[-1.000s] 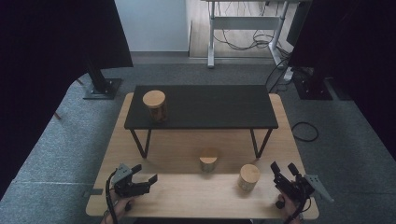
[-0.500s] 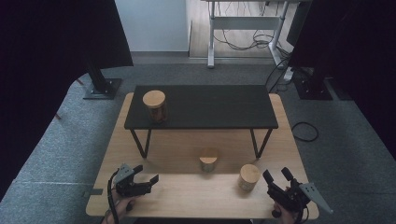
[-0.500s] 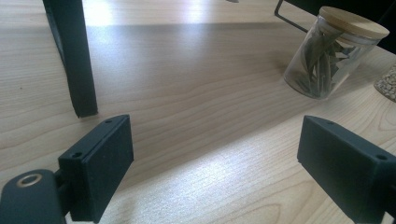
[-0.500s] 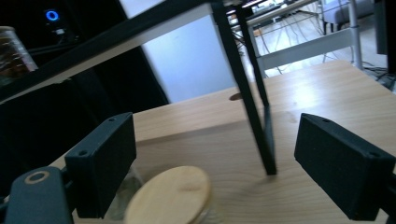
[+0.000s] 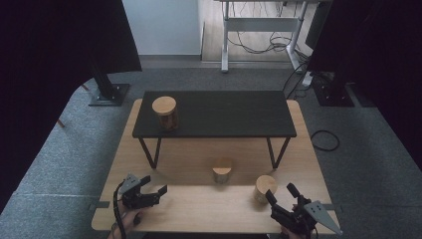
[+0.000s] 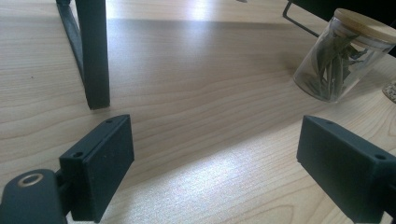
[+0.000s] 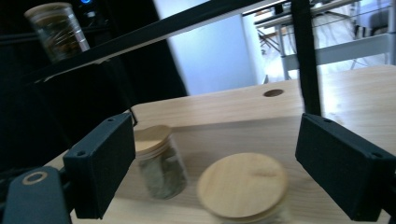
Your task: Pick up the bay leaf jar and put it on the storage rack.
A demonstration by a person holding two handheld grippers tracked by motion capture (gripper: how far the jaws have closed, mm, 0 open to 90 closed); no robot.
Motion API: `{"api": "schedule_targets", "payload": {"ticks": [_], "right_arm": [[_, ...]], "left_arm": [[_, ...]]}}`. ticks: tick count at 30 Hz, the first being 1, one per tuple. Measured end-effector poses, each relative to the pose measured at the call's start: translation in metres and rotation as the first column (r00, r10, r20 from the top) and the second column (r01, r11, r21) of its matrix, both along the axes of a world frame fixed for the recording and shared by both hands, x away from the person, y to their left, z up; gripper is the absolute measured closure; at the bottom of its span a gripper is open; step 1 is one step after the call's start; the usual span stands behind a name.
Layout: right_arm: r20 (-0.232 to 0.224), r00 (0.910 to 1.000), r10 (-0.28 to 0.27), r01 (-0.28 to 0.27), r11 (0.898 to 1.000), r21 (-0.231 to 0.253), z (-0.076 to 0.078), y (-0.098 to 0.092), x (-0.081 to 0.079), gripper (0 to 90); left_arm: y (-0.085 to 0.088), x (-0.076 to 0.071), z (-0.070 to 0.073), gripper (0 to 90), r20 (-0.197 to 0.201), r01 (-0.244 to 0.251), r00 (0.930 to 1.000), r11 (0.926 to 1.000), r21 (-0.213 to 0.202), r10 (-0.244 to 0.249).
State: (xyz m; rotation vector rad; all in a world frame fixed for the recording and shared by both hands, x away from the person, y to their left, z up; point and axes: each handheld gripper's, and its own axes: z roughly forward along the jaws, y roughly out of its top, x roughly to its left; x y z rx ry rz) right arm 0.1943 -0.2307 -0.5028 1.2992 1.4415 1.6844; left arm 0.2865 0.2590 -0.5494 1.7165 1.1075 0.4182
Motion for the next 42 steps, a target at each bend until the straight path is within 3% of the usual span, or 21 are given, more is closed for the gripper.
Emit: {"api": "schedule_targets", "payload": {"ticks": [8,19,37,42], "right_arm": [[-0.008,0.9983,0.058,-0.058,0.997,-0.054,0.002,0.029,-0.004,11.0],[-0.032,0.9939,0.106,-0.108,0.991,-0.074,0.001,0.051,-0.007,10.9],[-0.077,0.9943,0.074,-0.083,0.989,-0.121,-0.007,0.079,-0.005,10.4],[-0.103,0.9910,0.085,-0.097,0.988,-0.124,-0.009,0.088,-0.001,10.3]], "left_arm": [[0.000,-0.001,0.000,10.4,0.001,0.001,1.0000,0.9999,0.010,-0.001],[0.000,0.000,0.000,10.5,-0.003,-0.008,1.0000,1.0000,0.005,0.008],[-0.002,-0.003,0.000,9.8,0.015,-0.001,0.9999,0.9998,0.021,0.000],[-0.003,-0.002,0.001,9.9,0.015,0.000,0.9999,0.9996,0.028,-0.001]]}}
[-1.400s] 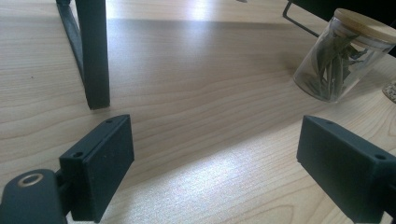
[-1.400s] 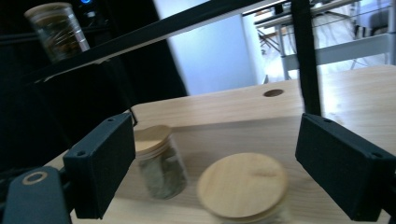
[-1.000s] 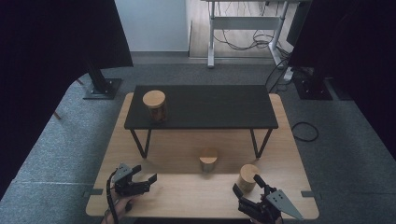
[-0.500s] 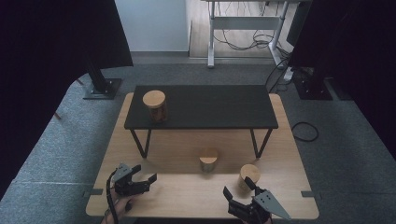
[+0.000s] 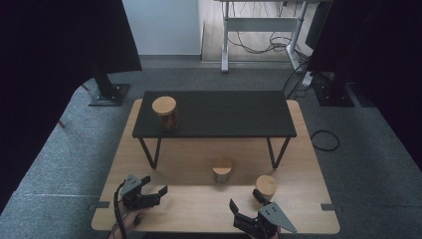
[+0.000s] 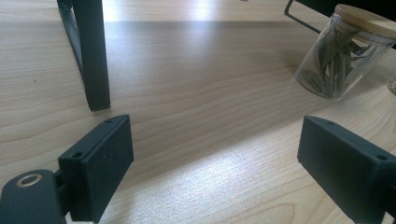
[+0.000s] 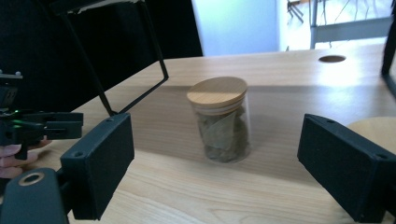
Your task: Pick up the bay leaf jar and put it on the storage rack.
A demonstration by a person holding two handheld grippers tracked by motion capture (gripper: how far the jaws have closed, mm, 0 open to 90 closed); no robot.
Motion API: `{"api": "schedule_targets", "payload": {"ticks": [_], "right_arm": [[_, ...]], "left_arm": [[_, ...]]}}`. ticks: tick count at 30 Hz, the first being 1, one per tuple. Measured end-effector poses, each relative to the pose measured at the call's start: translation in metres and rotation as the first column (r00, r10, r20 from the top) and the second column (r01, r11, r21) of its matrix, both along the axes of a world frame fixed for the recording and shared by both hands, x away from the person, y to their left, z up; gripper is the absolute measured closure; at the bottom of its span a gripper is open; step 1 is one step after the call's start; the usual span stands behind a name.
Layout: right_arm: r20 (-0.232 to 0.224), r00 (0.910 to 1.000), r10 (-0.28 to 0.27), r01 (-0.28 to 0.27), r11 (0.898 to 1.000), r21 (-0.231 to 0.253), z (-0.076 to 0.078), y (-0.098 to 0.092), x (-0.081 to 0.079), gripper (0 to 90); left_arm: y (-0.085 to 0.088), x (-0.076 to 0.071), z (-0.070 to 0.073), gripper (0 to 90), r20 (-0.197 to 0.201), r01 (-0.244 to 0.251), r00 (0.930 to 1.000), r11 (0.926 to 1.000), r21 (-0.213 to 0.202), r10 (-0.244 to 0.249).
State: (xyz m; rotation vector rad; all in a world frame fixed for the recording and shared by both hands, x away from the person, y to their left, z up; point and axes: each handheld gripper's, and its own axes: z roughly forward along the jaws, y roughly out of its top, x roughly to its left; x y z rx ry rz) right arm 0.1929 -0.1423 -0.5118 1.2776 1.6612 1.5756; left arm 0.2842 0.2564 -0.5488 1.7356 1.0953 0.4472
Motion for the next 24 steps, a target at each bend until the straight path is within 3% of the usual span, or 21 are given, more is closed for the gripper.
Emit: {"api": "schedule_targets", "payload": {"ticks": [21,24], "right_arm": [[-0.031,0.9995,-0.009,0.007,0.998,-0.065,-0.006,0.035,0.019,9.6],[-0.014,0.9996,-0.026,0.024,0.993,-0.114,-0.009,0.045,0.020,9.5]], "left_arm": [[0.000,0.001,0.000,9.9,0.000,-0.011,0.9999,0.9999,0.004,0.011],[-0.001,0.000,0.000,9.9,0.004,-0.014,0.9999,0.9999,0.008,0.014]]}}
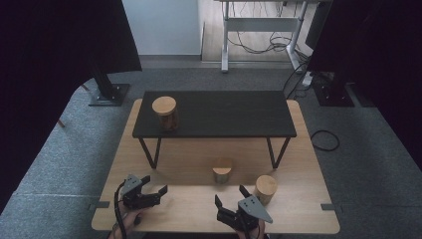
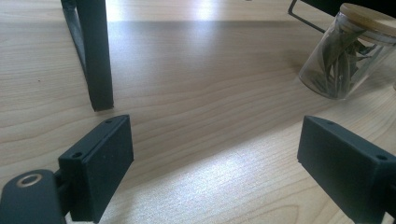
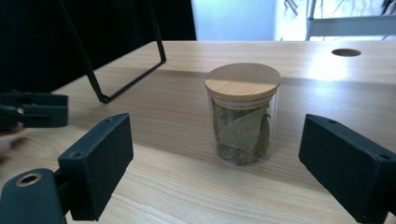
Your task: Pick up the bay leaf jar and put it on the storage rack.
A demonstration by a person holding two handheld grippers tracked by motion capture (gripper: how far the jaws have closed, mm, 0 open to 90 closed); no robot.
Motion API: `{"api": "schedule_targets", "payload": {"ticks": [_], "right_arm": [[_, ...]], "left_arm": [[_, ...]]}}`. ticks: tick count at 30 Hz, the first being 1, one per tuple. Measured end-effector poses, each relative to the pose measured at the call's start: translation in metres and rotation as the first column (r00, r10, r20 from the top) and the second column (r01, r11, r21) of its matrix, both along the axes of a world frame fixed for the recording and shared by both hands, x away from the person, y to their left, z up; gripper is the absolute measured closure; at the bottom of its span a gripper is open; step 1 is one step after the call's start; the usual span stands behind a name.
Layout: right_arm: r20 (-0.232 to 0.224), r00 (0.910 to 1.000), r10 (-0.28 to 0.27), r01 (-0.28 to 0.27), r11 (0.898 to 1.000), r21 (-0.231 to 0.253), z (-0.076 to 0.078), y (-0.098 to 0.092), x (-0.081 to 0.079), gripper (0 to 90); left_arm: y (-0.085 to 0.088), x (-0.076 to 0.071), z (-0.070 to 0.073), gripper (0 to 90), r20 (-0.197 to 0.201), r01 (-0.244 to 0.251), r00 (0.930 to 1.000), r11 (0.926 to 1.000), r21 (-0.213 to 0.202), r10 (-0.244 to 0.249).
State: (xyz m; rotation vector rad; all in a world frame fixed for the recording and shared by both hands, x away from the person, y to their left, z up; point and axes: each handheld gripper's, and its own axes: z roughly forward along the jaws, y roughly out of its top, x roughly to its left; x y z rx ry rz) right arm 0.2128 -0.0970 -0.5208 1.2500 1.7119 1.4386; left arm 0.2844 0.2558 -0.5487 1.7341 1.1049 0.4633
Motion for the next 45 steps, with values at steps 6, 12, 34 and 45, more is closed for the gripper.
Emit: {"api": "schedule_targets", "payload": {"ticks": [6,12,34,45], "right_arm": [[-0.011,0.9999,-0.007,0.007,1.000,-0.010,-0.004,0.007,0.008,9.6],[-0.012,0.9998,-0.016,0.016,1.000,-0.013,-0.003,0.012,0.019,9.6],[-0.077,0.9959,-0.046,0.044,0.999,-0.032,-0.012,0.018,0.053,10.0],[-0.113,0.9912,-0.068,0.060,0.995,-0.077,-0.016,0.022,0.074,10.3]], "left_arm": [[0.000,0.000,0.000,9.9,-0.001,0.002,1.0000,1.0000,-0.001,-0.002],[0.000,0.000,0.000,9.9,-0.002,0.000,1.0000,1.0000,-0.002,0.000],[0.001,0.001,0.000,9.6,-0.002,0.005,1.0000,1.0000,0.001,-0.005],[0.001,0.001,0.000,9.5,-0.002,0.007,1.0000,1.0000,0.002,-0.007]]}}
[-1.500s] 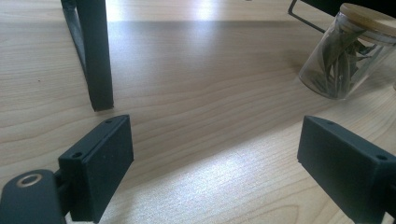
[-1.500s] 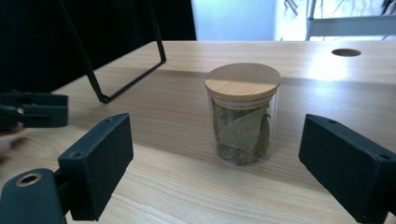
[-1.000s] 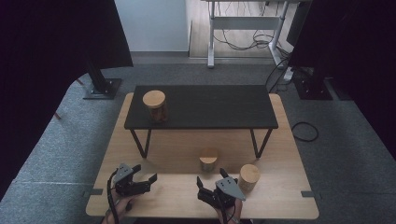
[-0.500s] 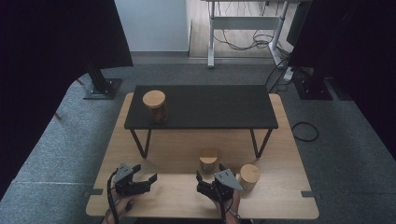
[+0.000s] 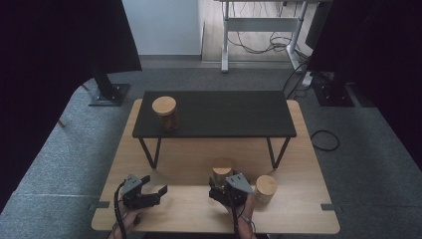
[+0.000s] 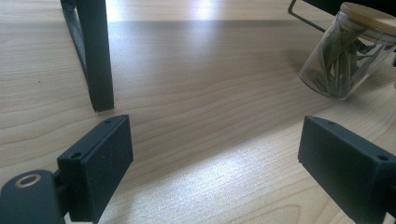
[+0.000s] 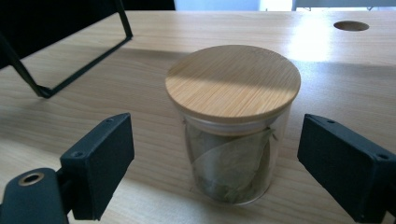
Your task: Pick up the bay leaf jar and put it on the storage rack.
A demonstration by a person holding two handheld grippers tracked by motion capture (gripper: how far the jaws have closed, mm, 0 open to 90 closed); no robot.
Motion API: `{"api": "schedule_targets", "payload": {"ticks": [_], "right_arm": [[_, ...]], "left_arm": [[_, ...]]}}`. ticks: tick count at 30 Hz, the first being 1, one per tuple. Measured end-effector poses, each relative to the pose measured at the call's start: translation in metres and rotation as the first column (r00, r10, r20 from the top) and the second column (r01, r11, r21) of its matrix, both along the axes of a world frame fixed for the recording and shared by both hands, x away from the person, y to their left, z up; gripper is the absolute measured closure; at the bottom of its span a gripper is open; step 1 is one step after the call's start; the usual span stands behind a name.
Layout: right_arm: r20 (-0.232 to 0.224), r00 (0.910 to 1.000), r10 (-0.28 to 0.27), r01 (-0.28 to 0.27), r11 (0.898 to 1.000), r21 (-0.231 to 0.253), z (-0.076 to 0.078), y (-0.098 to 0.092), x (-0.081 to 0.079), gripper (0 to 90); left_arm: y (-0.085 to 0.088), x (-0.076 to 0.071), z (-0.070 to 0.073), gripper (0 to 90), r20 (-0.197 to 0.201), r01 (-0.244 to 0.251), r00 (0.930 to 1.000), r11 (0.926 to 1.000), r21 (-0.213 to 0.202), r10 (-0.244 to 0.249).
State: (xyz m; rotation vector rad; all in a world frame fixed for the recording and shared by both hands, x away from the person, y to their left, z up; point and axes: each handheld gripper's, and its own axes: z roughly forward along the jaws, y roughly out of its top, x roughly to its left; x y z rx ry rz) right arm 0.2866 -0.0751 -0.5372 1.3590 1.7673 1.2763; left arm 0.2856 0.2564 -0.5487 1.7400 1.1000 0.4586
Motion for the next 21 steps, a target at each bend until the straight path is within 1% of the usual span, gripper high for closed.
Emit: {"api": "schedule_targets", "payload": {"ticks": [7,10,15,21], "right_arm": [[-0.024,0.9996,-0.017,0.016,1.000,-0.027,-0.002,0.002,0.013,11.1],[-0.026,0.9996,-0.013,0.013,1.000,-0.022,-0.001,0.003,0.017,11.6],[-0.021,0.9998,-0.004,0.002,0.998,-0.055,0.000,0.006,0.023,12.6],[-0.028,0.9995,-0.016,0.014,0.998,-0.058,-0.001,0.007,0.028,19.8]], "left_arm": [[0.000,0.001,0.000,9.4,-0.002,0.005,1.0000,1.0000,0.006,-0.005],[0.000,0.001,0.000,9.4,-0.003,0.004,1.0000,1.0000,0.005,-0.004],[0.001,0.001,0.000,9.4,-0.001,0.001,1.0000,1.0000,0.008,-0.001],[0.001,0.001,0.000,9.1,-0.001,-0.002,1.0000,1.0000,0.009,0.002]]}}
